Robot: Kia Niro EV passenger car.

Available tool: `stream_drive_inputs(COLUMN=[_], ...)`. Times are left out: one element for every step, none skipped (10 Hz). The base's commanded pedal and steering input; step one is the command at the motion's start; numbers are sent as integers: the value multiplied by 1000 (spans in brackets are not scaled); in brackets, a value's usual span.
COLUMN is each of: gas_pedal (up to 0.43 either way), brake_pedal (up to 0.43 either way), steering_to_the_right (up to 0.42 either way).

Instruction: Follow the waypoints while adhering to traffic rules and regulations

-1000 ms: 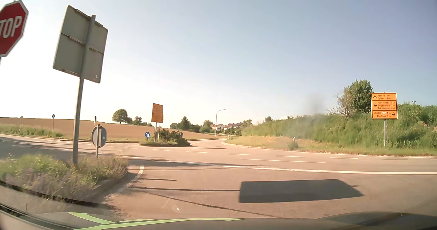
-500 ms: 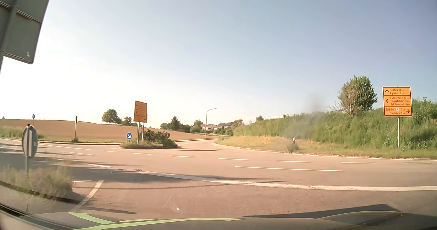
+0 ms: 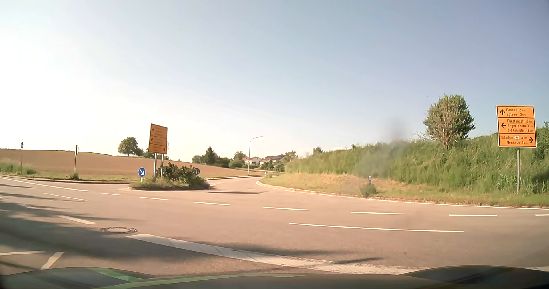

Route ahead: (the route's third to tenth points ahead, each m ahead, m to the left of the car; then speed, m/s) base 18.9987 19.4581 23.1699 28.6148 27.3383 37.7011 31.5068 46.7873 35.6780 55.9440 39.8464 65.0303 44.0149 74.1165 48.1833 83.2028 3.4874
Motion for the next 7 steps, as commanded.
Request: stream_drive_inputs(gas_pedal=[0, 0, 0, 0, 0, 0, 0], brake_pedal=[274, 274, 274, 268, 268, 268, 244], steering_to_the_right=[56, 54, 52, 50, 46, 38, 28])
